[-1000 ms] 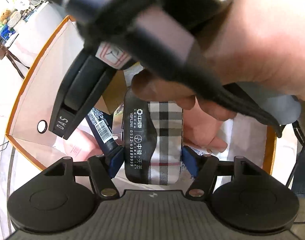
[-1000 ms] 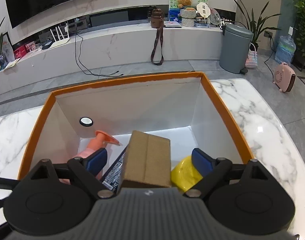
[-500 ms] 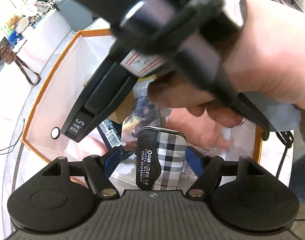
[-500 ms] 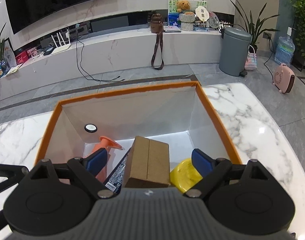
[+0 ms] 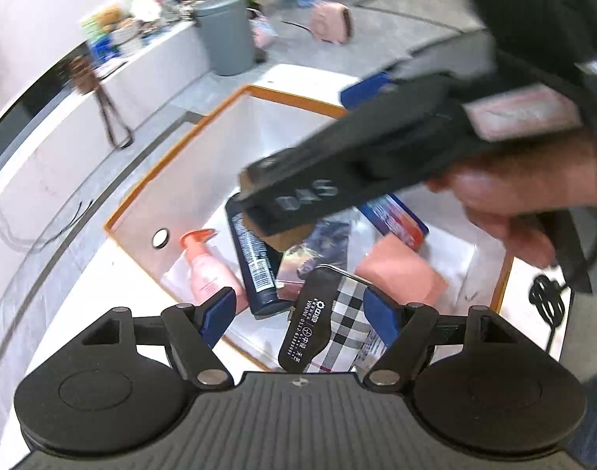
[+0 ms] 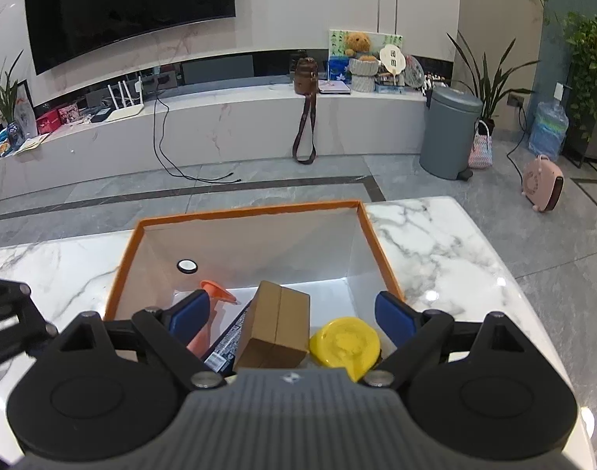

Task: Organize rigid objects
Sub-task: 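Withdraw both open tools up from the orange box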

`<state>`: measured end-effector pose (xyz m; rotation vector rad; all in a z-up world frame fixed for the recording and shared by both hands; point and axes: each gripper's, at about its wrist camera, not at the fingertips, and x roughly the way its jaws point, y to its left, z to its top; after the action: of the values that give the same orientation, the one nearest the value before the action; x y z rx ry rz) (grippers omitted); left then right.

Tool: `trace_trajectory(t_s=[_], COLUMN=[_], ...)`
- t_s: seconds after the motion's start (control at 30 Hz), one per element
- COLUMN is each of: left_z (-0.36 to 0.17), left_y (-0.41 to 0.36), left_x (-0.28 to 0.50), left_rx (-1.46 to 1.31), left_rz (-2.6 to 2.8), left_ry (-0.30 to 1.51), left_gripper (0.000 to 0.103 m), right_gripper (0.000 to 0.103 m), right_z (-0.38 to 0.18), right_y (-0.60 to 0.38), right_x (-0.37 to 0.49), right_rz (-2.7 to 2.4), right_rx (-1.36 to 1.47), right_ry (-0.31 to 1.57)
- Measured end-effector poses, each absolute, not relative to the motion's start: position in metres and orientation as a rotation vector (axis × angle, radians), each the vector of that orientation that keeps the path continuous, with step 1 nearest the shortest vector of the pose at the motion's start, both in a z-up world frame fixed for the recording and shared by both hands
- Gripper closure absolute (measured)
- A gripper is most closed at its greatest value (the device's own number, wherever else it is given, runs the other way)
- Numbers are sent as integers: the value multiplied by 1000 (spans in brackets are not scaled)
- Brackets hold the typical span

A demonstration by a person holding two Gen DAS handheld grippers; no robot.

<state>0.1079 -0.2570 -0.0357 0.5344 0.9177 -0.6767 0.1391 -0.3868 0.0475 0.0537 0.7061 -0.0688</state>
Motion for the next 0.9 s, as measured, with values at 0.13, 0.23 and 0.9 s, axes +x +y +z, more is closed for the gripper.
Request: trace_trajectory(t_s=[0.13, 0.23, 0.9], left_z=[-22, -8, 17], left_y=[-237, -231, -203], left_x=[105, 102, 51], left_rx=[426, 369, 79], left_rz=[-631, -600, -293], left_ry=[923, 913, 780], left_gripper=[14, 14, 9], right_gripper=[11, 11, 9], right_z=[56, 64, 82], right_y=[-386, -391, -404], right_x=[128, 116, 38], right_rz=[-69, -61, -91], right_rx=[47, 78, 24], right_ry=[707, 699, 640])
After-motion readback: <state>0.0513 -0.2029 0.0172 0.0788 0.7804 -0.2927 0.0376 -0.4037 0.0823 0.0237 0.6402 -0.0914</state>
